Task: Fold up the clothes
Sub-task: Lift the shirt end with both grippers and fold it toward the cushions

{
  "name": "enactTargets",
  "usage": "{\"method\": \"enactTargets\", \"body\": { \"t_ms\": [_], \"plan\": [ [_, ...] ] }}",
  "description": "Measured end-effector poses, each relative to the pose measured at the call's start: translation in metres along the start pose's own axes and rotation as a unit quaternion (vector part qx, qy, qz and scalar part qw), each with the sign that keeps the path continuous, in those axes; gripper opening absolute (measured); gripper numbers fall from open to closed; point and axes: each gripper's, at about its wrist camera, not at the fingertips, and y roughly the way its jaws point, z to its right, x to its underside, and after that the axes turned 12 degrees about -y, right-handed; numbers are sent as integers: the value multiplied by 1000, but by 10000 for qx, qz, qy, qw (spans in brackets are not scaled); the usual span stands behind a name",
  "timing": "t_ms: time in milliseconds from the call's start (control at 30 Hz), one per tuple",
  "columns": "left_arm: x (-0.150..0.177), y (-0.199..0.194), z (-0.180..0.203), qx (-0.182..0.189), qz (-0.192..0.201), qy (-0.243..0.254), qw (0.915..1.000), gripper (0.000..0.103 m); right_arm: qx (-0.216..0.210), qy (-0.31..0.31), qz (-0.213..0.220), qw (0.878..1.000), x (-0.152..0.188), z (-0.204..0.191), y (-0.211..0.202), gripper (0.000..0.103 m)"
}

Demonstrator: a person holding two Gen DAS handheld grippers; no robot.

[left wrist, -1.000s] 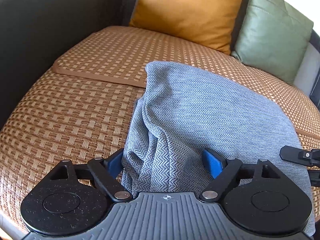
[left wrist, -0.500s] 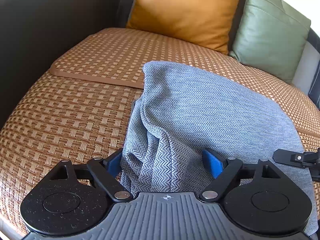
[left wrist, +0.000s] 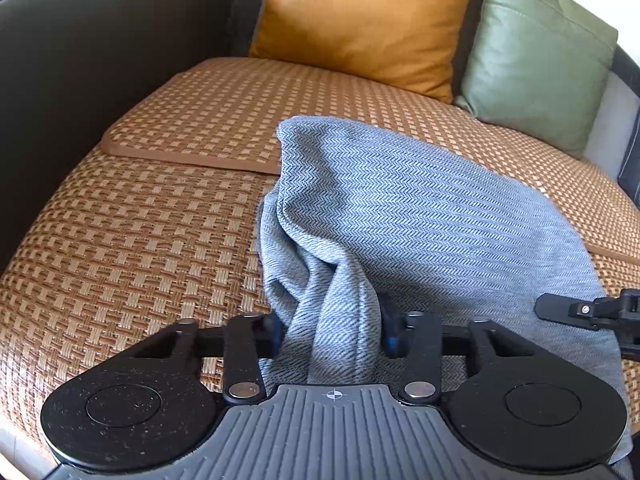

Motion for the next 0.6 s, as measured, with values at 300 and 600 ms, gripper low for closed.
{"method": "enactTargets", "body": {
  "t_ms": [300,600],
  "plan": [
    [0,-1,-1,7,-3,-10,10000,29,-109,163,96,9998,3,9,-2,34],
    [0,1,-20,589,-35,-165,9981,82,-172,182,119,9996,2,11,0,37]
  ]
}}
